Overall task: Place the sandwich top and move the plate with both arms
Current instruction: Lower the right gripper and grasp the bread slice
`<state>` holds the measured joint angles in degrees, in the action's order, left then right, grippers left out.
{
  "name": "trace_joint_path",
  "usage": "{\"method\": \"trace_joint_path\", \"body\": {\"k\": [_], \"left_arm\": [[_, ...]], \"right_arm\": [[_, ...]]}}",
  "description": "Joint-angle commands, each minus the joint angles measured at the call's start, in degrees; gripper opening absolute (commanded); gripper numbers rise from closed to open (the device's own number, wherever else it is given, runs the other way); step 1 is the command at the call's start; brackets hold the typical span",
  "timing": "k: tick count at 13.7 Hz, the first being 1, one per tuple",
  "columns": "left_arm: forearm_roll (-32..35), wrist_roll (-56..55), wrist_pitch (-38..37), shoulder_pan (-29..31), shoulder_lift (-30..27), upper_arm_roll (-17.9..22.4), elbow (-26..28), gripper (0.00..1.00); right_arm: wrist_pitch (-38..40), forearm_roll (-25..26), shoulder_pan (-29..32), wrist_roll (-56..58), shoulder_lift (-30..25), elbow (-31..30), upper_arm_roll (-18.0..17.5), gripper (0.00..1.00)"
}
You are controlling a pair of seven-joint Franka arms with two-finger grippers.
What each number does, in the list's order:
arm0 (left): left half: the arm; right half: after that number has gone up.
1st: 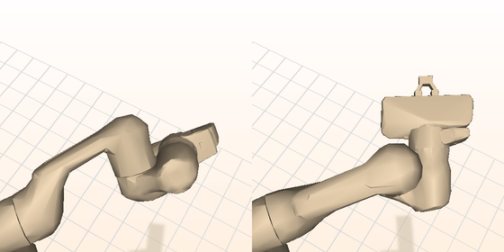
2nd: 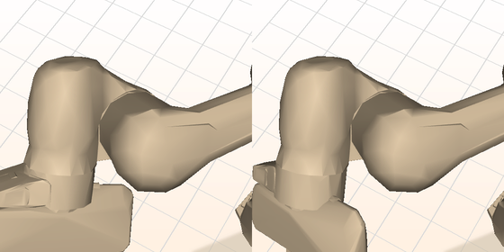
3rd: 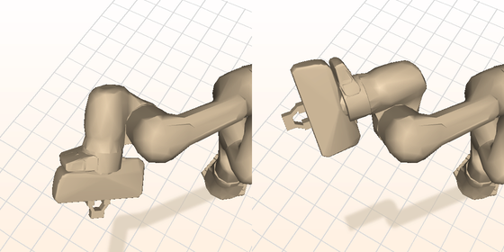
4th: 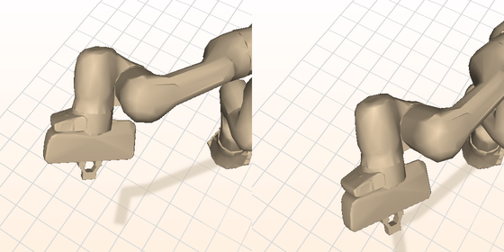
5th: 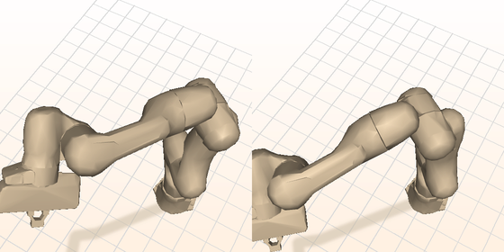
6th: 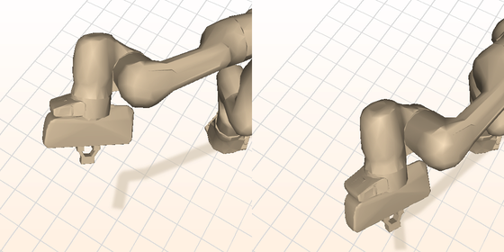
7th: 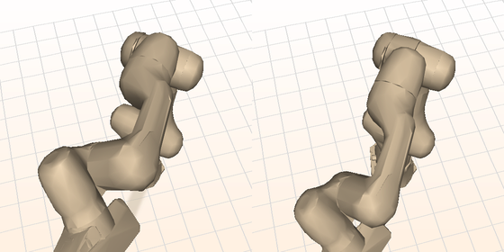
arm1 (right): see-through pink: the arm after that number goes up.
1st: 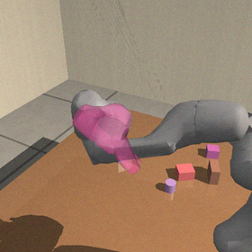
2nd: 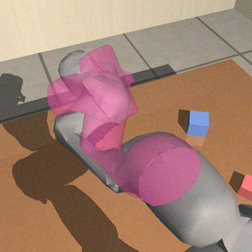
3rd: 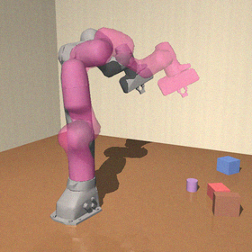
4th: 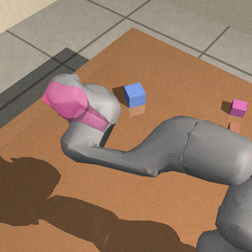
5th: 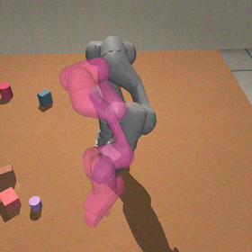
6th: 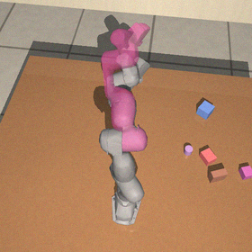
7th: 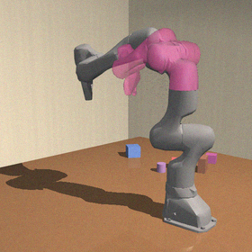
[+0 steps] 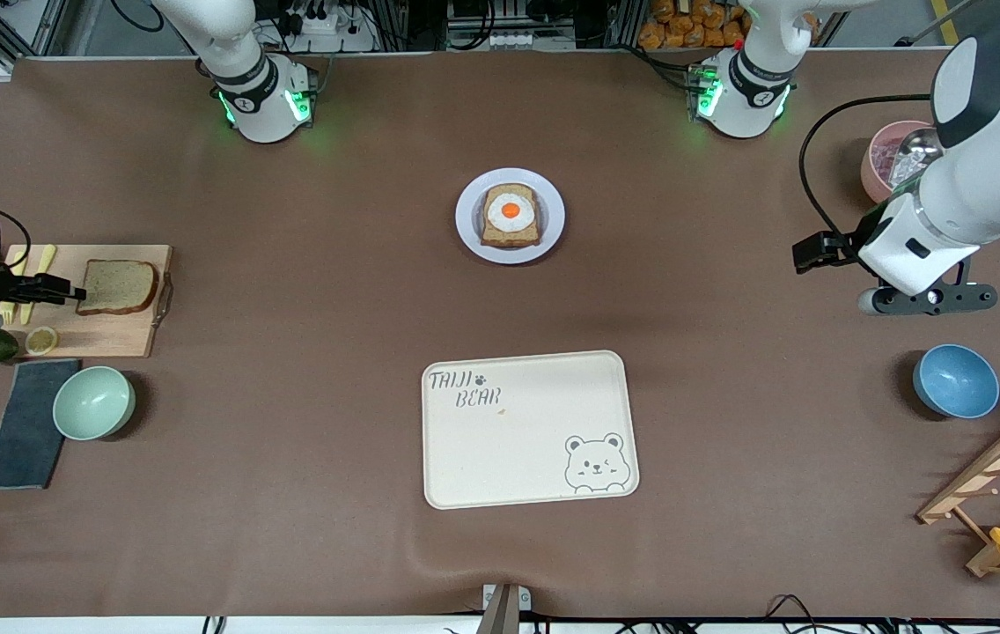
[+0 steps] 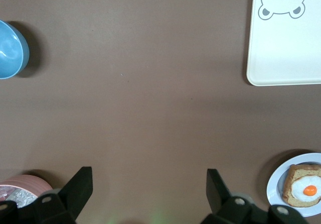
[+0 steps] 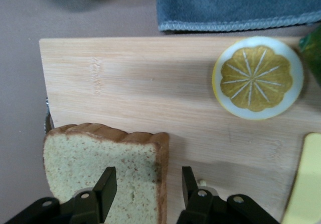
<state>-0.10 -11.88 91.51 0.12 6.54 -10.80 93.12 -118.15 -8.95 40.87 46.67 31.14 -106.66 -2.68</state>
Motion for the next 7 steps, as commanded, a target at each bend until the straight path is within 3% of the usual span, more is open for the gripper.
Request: {"method": "trace_joint_path", "body": {"k": [1,3,7], "left_arm": [[-1.04,-0.78,-0.02,0.23,-0.47,-0.28,0.05,1.0],[-1.04,-0.78,-0.02,0.23,-0.47,-0.28,0.05,1.0],[-1.04,-0.78,-0.02,0.32,-0.47,-0.28,0.05,1.0]], "right_arm": [[-0.41,-1.85,2.02,2.28,1.02,-0.03,-1.1,0.52],[-0.41,-1.86,2.19,2.28,1.11,-0.12,-1.1,0.4],[-0.41,-2.9,2.98,2.46,1.38,-0.56,-1.1,0.0]]}}
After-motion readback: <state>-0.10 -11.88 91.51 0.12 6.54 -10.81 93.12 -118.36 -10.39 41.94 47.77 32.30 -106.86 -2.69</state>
